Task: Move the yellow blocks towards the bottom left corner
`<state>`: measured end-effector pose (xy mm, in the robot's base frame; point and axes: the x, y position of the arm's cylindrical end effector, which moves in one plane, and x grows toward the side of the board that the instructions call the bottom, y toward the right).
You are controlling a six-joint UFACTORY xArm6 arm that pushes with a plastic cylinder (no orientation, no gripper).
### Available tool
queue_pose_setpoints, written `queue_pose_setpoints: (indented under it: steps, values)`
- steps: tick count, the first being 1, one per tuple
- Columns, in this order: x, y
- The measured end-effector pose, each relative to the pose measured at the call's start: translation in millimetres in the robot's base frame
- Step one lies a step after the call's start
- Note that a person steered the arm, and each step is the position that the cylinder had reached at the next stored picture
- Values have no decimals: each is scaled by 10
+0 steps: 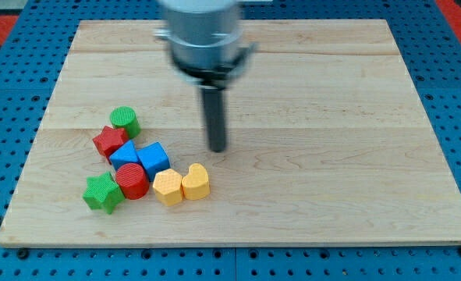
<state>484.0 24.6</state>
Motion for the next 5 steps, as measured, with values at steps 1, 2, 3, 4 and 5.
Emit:
queue_pose_setpoints:
  steps: [1, 2, 3, 4, 5]
  values:
    - [733, -13]
    - [557, -620]
    - [382, -1404]
    - [372, -675]
    - [97, 292]
